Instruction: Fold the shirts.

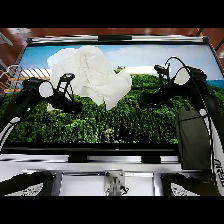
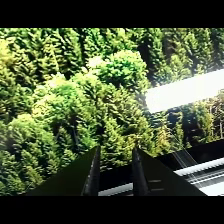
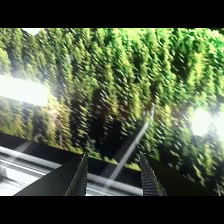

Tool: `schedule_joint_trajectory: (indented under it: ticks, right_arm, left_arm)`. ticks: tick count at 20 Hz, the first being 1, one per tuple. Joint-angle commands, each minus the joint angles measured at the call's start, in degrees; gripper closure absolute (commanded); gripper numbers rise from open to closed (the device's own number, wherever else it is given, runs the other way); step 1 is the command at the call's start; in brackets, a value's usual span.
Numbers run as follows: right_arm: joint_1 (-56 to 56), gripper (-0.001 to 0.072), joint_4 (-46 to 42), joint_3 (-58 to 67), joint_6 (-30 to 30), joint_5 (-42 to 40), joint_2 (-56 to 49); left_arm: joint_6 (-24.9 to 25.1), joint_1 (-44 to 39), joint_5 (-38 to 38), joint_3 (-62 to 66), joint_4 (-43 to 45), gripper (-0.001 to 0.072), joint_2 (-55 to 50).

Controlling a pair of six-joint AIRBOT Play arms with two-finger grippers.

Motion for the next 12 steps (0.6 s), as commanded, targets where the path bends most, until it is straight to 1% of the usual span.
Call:
schedule_joint_trajectory:
  ticks: [1, 7, 9, 12]
  right_arm:
    - [0.07, 0.0257, 0.02, 0.04, -0.07, 1.36, 0.0]
    - [0.07, 0.0257, 0.04, 0.04, -0.46, 0.26, 0.0]
    - [0.07, 0.0257, 1.33, 0.04, -0.42, -2.78, 0.0]
    - [0.07, 0.0257, 6.14, 0.04, 0.5, -11.85, 0.0]
  left_arm:
    - [-0.04, 0.02, 0.0, 0.0, -0.04, 0.0439, -0.04]
    - [-0.04, 0.0, 0.02, 0.0, -0.04, 0.0439, -0.04]
    - [-0.04, 0.0, 0.02, 0.0, -0.02, 0.0439, -0.04]
    - [-0.04, 0.0, 0.0, 0.0, -0.02, 0.0439, -0.04]
